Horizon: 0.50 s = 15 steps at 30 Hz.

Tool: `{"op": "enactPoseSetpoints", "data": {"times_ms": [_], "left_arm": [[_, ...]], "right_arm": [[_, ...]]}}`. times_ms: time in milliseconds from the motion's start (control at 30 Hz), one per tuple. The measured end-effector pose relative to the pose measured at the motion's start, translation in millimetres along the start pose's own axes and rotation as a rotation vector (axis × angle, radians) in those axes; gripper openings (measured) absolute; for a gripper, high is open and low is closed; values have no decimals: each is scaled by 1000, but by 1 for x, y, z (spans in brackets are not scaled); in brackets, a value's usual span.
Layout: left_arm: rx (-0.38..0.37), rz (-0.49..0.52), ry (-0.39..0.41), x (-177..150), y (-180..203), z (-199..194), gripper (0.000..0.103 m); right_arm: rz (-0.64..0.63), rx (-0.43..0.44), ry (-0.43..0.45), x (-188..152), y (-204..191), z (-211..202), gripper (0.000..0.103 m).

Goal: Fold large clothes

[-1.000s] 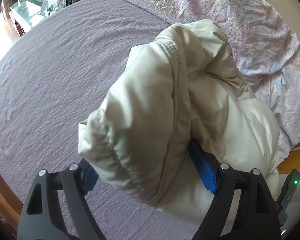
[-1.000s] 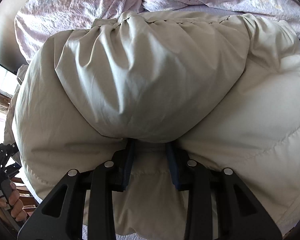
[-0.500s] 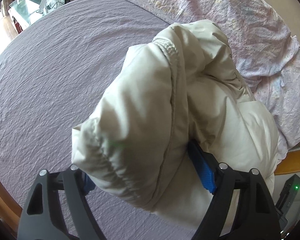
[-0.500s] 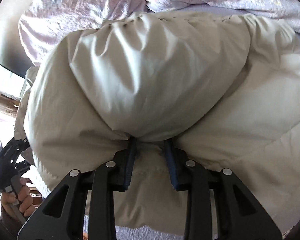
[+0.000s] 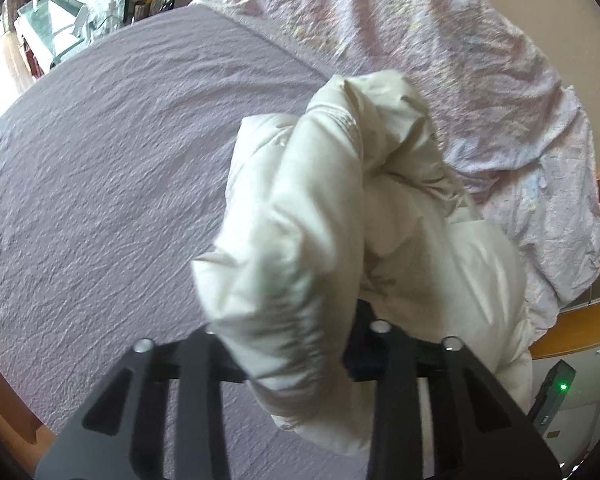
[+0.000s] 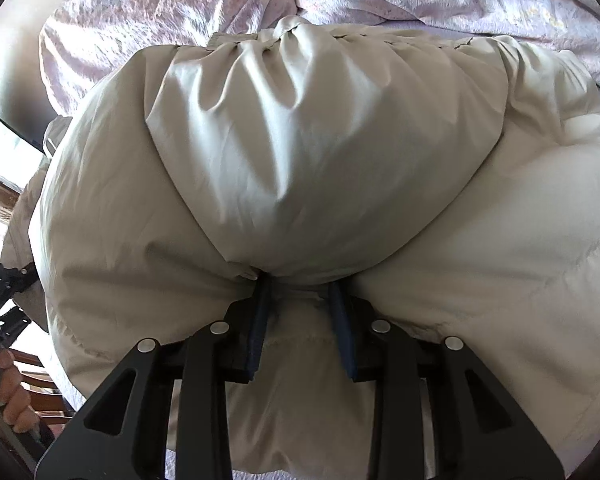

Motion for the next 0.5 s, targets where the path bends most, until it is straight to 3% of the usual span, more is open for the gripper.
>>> {"op": "enactPoseSetpoints", "data": {"times_ms": [233, 500], "left_arm": [[-50, 93, 74, 0, 35, -32, 23], [-143, 201, 126, -10, 96, -71, 23]], "right_arm": [[9, 16, 6, -11, 0, -6, 32], [16, 35, 3, 0, 7, -3, 32]]}}
Point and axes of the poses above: each gripper's, at about its wrist camera, not at the fingertips, and z roughly the way its jaws point, y to its right, x to its top, the point moved 6 cm from there along z, roughly the way its jaws point, and after that the axes turned 5 degrees about x, right-handed, at the moved point
